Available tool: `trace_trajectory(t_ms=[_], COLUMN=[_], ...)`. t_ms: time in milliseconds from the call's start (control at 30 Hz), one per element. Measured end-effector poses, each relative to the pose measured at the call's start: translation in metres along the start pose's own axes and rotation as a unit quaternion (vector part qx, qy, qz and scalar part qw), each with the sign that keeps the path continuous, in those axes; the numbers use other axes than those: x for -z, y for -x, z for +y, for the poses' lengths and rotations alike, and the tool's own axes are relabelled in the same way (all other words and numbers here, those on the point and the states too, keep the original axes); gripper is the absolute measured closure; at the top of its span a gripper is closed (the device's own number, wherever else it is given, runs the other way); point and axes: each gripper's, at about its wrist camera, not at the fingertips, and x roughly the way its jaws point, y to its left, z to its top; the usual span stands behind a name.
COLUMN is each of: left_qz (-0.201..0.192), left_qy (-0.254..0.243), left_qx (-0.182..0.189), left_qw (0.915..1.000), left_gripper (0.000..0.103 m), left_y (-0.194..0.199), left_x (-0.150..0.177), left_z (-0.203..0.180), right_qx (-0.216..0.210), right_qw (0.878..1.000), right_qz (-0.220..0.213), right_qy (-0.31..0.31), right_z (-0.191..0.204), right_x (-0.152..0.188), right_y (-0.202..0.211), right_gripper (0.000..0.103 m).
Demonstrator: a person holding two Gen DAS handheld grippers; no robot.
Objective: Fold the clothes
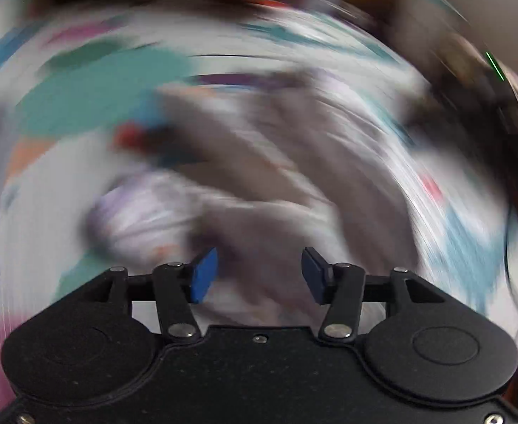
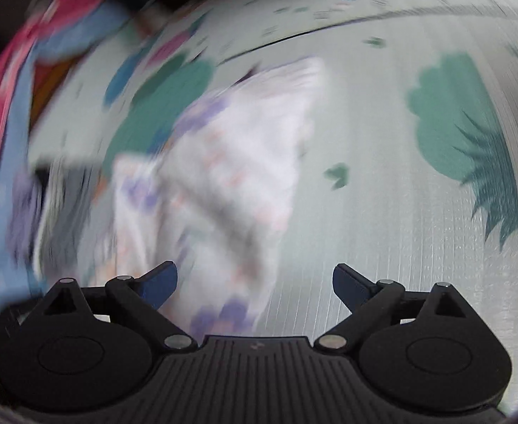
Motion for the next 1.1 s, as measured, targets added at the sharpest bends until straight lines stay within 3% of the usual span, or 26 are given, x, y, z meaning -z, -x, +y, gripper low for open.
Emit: trace_trajectory(t_ms=[167,200,267,333,367,400,433,567,700,867,1033,1100], left_qz=[-0.015,-0.016,-0.014,0.007,0.007,0.005,0.003,-0.011,-0.019,-0.002,0.041,0.046], left_qy=[0.057,0.075,0.114,0.138,0.135,0.129,0.122,0.112,0.153,0.185,0.210,0.212], left_qx=[-0.094,-0.089,-0.058,-0.034,-0.038,-0.045,-0.052,-0.058,-0.026,-0.015,-0.062,-0.080], left_qw=[0.9938,0.9931,0.9917,0.9898,0.9901,0.9907,0.9911,0.9920,0.9876,0.9827,0.9748,0.9730], left_gripper=[0.051,0.051,0.051,0.054,0.065,0.082,0.090,0.098,0.099,0.099,0.099,0.099], left_y=[-0.021,-0.026,-0.036,-0.046,-0.046,-0.044,-0.043,-0.028,0.006,0.051,0.068,0.072], left_x=[-0.005,-0.007,-0.011,-0.014,-0.014,-0.015,-0.015,-0.007,0.018,0.052,0.090,0.101], left_z=[0.044,0.049,0.059,0.064,0.062,0.058,0.055,0.044,0.043,0.035,0.055,0.062], right_qx=[-0.032,-0.042,-0.074,-0.078,-0.075,-0.071,-0.066,-0.064,-0.079,-0.054,0.029,0.051], right_qw=[0.997,0.996,0.993,0.992,0.993,0.995,0.996,0.995,0.990,0.975,0.957,0.961], right_qz=[-0.030,-0.032,-0.025,-0.016,-0.016,-0.023,-0.031,-0.060,-0.092,-0.121,-0.070,-0.049], right_qy=[-0.062,-0.065,-0.083,-0.095,-0.088,-0.071,-0.057,-0.040,-0.066,-0.179,-0.280,-0.268], right_z=[-0.012,-0.011,-0.008,0.001,0.008,0.016,0.024,0.027,0.002,-0.049,-0.085,-0.089], right_x=[-0.004,-0.001,0.002,0.003,0.003,0.003,0.001,0.000,0.022,0.114,0.222,0.238], right_y=[-0.028,-0.032,-0.042,-0.050,-0.052,-0.051,-0.047,-0.012,0.054,0.115,0.115,0.116], right_gripper=[0.013,0.016,0.042,0.048,0.066,0.075,0.084,0.087,0.087,0.088,0.087,0.079])
